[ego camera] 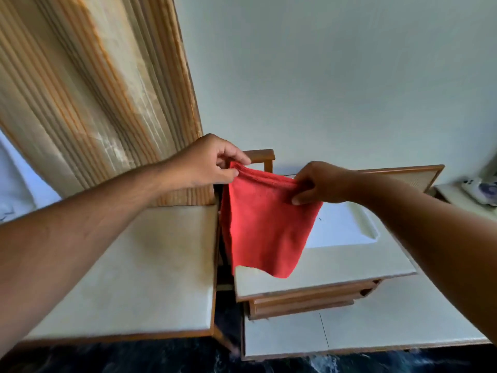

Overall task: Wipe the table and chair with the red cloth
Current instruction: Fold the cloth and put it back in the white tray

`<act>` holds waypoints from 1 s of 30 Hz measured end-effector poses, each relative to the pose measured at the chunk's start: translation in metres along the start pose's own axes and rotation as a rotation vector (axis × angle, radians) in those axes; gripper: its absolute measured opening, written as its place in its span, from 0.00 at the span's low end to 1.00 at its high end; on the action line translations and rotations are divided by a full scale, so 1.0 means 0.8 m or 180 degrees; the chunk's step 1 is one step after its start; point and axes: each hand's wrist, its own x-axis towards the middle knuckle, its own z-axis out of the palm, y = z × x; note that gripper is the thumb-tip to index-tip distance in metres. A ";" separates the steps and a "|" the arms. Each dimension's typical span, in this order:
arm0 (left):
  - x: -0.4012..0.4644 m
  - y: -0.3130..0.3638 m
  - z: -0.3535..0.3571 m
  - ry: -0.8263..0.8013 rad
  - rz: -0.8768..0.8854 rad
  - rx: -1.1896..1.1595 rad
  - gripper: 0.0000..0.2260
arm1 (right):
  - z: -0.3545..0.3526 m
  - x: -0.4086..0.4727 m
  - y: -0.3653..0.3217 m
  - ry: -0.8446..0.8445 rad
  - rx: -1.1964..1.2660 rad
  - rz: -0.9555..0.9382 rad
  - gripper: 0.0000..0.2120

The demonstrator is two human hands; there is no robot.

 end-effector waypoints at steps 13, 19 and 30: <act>0.142 -0.067 0.118 0.0237 0.0215 0.0842 0.11 | -0.030 0.040 0.129 0.0641 -0.0765 0.0589 0.08; 0.114 -0.102 0.219 -0.1357 -0.0467 0.0026 0.13 | 0.054 0.027 0.219 -0.0889 -0.0342 0.0369 0.03; 0.177 -0.115 0.319 -0.0319 -0.1452 0.1484 0.25 | 0.136 0.106 0.252 0.0184 -0.0650 0.0639 0.28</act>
